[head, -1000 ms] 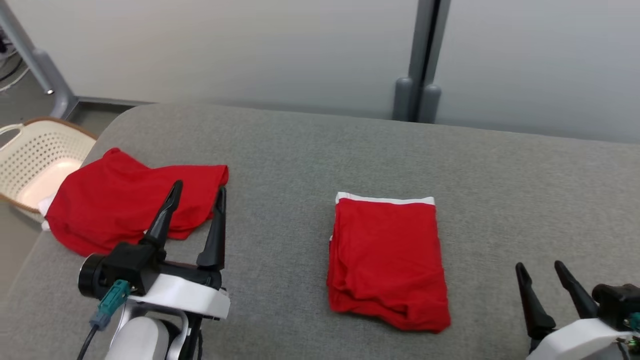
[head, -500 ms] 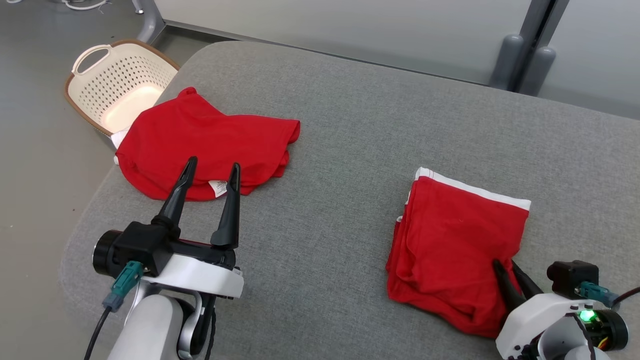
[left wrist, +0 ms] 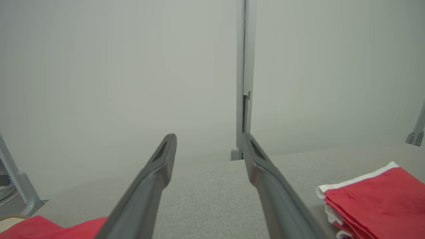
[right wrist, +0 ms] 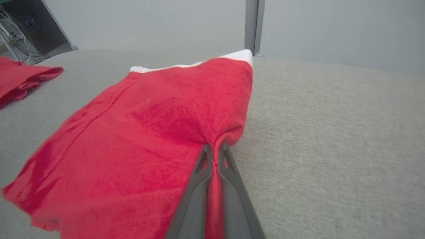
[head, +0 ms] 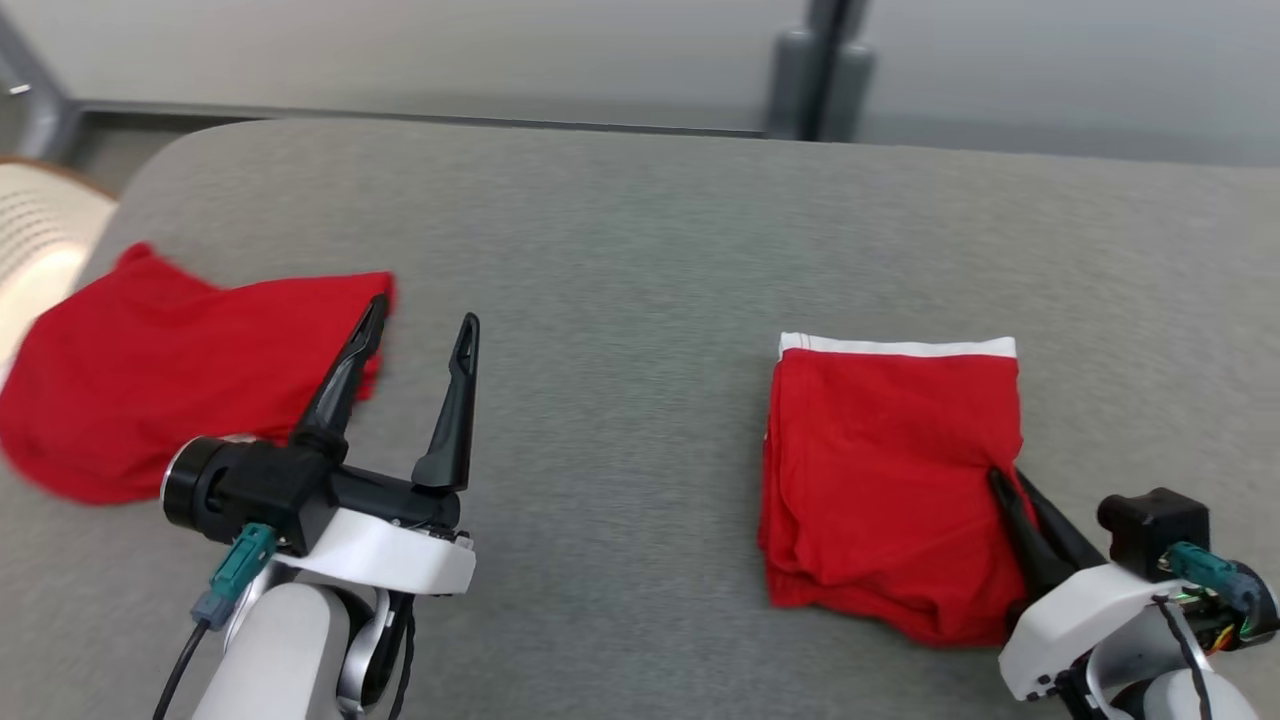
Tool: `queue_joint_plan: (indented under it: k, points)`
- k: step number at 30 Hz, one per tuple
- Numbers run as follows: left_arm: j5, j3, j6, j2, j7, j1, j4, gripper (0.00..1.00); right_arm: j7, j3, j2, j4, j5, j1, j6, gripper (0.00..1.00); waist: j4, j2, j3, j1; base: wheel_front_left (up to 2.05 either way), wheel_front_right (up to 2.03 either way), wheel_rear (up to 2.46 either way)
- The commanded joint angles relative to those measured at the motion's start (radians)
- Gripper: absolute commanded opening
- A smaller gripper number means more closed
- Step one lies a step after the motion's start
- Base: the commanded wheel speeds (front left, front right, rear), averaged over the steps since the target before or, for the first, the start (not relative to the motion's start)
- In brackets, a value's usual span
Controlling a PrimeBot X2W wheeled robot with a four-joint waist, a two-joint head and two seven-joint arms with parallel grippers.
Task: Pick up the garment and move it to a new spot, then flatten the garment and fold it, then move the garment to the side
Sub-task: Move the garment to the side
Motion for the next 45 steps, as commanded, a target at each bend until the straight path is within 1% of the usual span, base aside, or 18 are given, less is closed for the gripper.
queue_joint_plan:
  k: [1, 5, 8, 10, 11, 14, 15, 18, 23, 28, 29, 30, 31, 33, 36, 38, 42, 45]
  points:
    - [0.008, -0.006, -0.007, 0.006, 0.003, -0.019, -0.009, 1.0, 0.001, 0.002, -0.018, -0.013, 0.002, -0.003, -0.001, 0.0, -0.164, 0.0, 0.028, 0.0, 0.0, 0.0, 0.0]
    - [0.019, -0.028, -0.02, 0.017, 0.015, -0.046, -0.031, 1.0, -0.007, 0.012, -0.055, -0.021, 0.001, -0.035, -0.001, 0.0, -0.275, 0.0, 0.067, 0.0, 0.0, 0.0, 0.0]
    - [0.028, -0.04, -0.029, 0.031, 0.029, -0.067, -0.05, 1.0, -0.026, 0.013, -0.076, -0.001, 0.001, -0.073, -0.001, 0.0, -0.339, 0.0, 0.101, 0.0, 0.0, 0.0, 0.0]
    - [0.032, -0.049, -0.034, 0.035, 0.04, -0.084, -0.068, 1.0, -0.041, -0.003, -0.094, 0.022, 0.006, -0.111, -0.001, 0.0, -0.369, 0.0, 0.127, 0.0, 0.0, 0.0, 0.0]
    - [0.032, -0.049, -0.034, 0.035, 0.04, -0.084, -0.068, 1.0, -0.041, -0.003, -0.094, 0.022, 0.006, -0.111, -0.001, 0.0, -0.369, 0.0, 0.127, 0.0, 0.0, 0.0, 0.0]
    - [0.034, -0.057, -0.04, 0.048, 0.059, -0.103, -0.095, 1.0, -0.068, -0.036, -0.134, 0.074, 0.008, -0.187, -0.001, 0.0, -0.398, 0.0, 0.173, 0.0, 0.0, 0.0, 0.0]
    - [0.032, -0.064, -0.044, 0.048, 0.062, -0.11, -0.103, 1.0, -0.081, -0.056, -0.146, 0.095, 0.014, -0.21, -0.001, 0.0, -0.4, 0.0, 0.185, 0.0, 0.0, 0.0, 0.0]
    - [0.038, -0.073, -0.047, 0.056, 0.076, -0.137, -0.136, 1.0, -0.103, -0.11, -0.22, 0.15, 0.0, -0.282, -0.001, 0.0, -0.396, 0.0, 0.234, 0.0, 0.0, 0.0, 0.0]
    - [0.039, -0.094, -0.059, 0.064, 0.086, -0.195, -0.183, 1.0, -0.132, -0.158, -0.35, 0.24, -0.001, -0.386, -0.001, 0.0, -0.353, 0.0, 0.32, 0.0, 0.0, 0.0, 0.0]
    - [0.039, -0.108, -0.066, 0.072, 0.079, -0.241, -0.202, 1.0, -0.143, -0.169, -0.411, 0.349, 0.004, -0.475, -0.001, 0.0, -0.317, 0.0, 0.383, 0.0, 0.0, 0.0, 0.0]
    - [0.038, -0.109, -0.067, 0.072, 0.076, -0.245, -0.201, 1.0, -0.135, -0.18, -0.415, 0.378, 0.001, -0.49, -0.001, 0.2, -0.312, 0.0, 0.39, 0.0, 0.0, 0.0, 0.0]
    - [0.037, -0.109, -0.067, 0.073, 0.076, -0.249, -0.198, 1.0, -0.14, -0.186, -0.416, 0.397, -0.004, -0.503, -0.001, 0.69, -0.308, 0.0, 0.396, 0.0, 0.0, 0.0, 0.0]
    - [0.035, -0.108, -0.068, 0.075, 0.073, -0.251, -0.196, 1.0, -0.152, -0.199, -0.419, 0.418, -0.014, -0.52, -0.001, 1.0, -0.307, 0.0, 0.401, 0.0, 0.0, 0.0, 0.0]
    - [0.033, -0.105, -0.065, 0.078, 0.069, -0.253, -0.19, 1.0, -0.173, -0.238, -0.417, 0.46, -0.036, -0.539, -0.001, 1.0, -0.306, 0.0, 0.407, 0.0, 0.0, 0.0, 0.0]
    - [0.029, -0.098, -0.058, 0.083, 0.062, -0.248, -0.18, 1.0, -0.216, -0.286, -0.389, 0.504, -0.064, -0.553, -0.001, 1.0, -0.313, 0.0, 0.403, 0.0, 0.0, 0.0, 0.0]
    - [0.023, -0.091, -0.055, 0.088, 0.057, -0.237, -0.17, 1.0, -0.255, -0.318, -0.362, 0.514, -0.056, -0.557, -0.001, 1.0, -0.319, 0.0, 0.39, 0.0, 0.0, 0.0, 0.0]
    - [0.006, -0.071, -0.041, 0.092, 0.045, -0.199, -0.147, 1.0, -0.327, -0.354, -0.288, 0.486, -0.051, -0.515, -0.001, 1.0, -0.334, 0.0, 0.34, 0.0, 0.0, 0.0, 0.0]
    - [-0.012, -0.049, -0.026, 0.095, 0.037, -0.165, -0.13, 1.0, -0.353, -0.348, -0.225, 0.414, -0.06, -0.463, -0.001, 1.0, -0.348, 0.0, 0.289, 0.0, 0.0, 0.0, 0.0]
